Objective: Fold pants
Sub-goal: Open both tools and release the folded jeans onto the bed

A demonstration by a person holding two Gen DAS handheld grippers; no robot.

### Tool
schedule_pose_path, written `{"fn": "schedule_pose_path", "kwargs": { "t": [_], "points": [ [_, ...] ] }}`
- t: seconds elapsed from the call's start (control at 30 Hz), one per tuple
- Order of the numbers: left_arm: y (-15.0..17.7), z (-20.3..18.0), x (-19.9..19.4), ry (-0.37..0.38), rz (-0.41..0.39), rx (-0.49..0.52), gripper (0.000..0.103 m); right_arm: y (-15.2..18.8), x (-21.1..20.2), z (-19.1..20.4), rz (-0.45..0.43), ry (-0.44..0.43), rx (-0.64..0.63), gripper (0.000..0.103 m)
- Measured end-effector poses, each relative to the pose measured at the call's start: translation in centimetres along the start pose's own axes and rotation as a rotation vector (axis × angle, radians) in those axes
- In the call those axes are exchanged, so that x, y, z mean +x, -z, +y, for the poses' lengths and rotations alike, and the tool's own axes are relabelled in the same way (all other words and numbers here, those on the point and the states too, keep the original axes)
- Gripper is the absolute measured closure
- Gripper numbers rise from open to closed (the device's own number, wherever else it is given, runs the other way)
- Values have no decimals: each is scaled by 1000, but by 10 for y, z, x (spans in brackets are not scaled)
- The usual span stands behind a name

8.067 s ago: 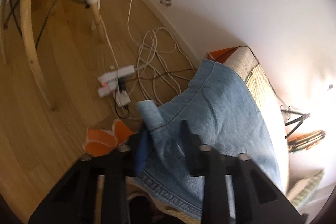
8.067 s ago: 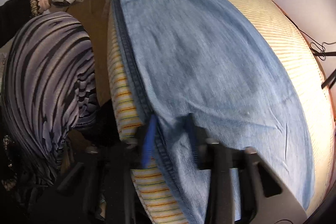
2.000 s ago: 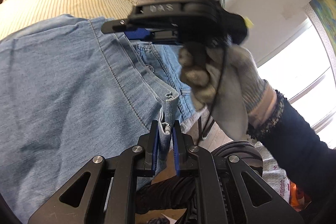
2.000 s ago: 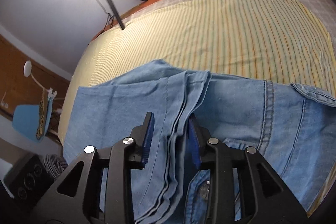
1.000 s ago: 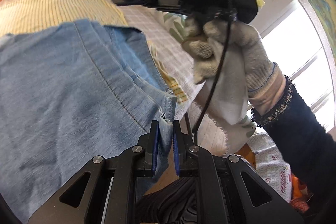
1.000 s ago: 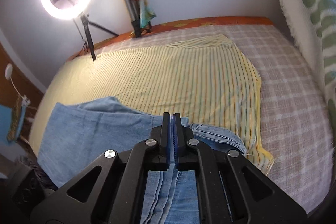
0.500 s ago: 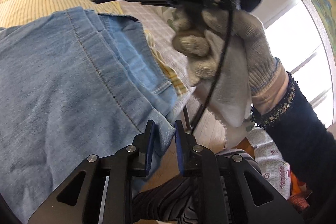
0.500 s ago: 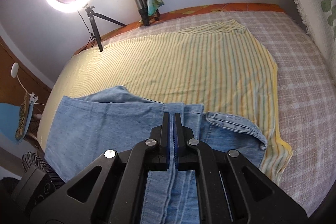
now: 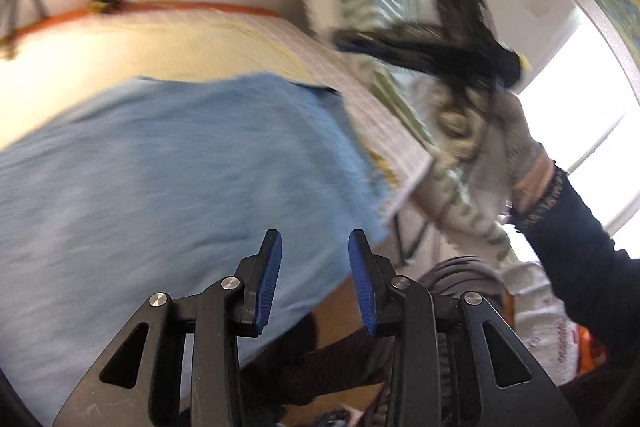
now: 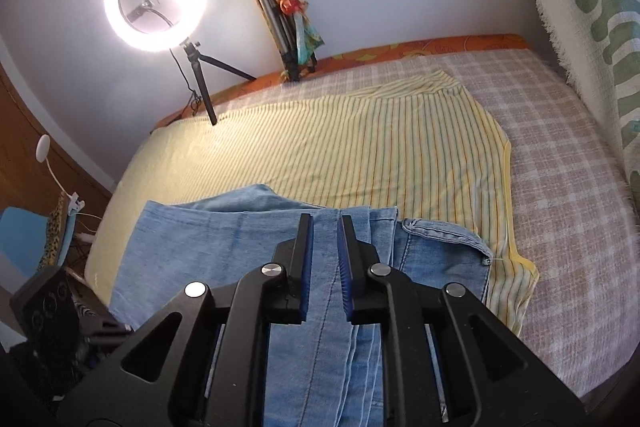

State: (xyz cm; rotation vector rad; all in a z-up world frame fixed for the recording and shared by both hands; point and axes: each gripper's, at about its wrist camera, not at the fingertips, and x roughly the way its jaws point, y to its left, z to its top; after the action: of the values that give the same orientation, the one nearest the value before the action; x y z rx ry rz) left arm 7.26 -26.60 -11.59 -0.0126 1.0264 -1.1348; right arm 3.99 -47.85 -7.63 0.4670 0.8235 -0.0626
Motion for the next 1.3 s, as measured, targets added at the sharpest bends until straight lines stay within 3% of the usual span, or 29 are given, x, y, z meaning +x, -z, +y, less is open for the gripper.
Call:
{"fn": "schedule_pose_path", "kwargs": {
  "t": [0.1, 0.23, 0.3, 0.43, 0.67, 0.83, 1.07, 1.3],
  "points": [
    [9, 27, -20, -85, -43, -33, 70, 1, -8, 14, -15, -5, -27, 89],
    [20, 60, -59, -227, -110, -86, 70, 5, -6, 44, -21, -42, -69, 72],
    [29, 78, -71, -296, -136, -114, 70, 7, 0, 59, -12, -62, -92, 72],
    [48, 113, -84, -352, -156, -208, 73, 13, 24, 105, 18, -112, -183, 72],
    [79, 139, -87, -423, -98, -237, 73, 21, 84, 188, 99, -218, -306, 67],
    [99, 157, -90, -411, -92, -292, 74, 33, 139, 251, 193, -279, -409, 67],
    [103, 157, -92, -412, -97, -281, 74, 46, 199, 316, 281, -299, -526, 67],
    [104, 155, -92, -429, -96, -269, 74, 45, 246, 346, 344, -287, -533, 67]
  ]
}}
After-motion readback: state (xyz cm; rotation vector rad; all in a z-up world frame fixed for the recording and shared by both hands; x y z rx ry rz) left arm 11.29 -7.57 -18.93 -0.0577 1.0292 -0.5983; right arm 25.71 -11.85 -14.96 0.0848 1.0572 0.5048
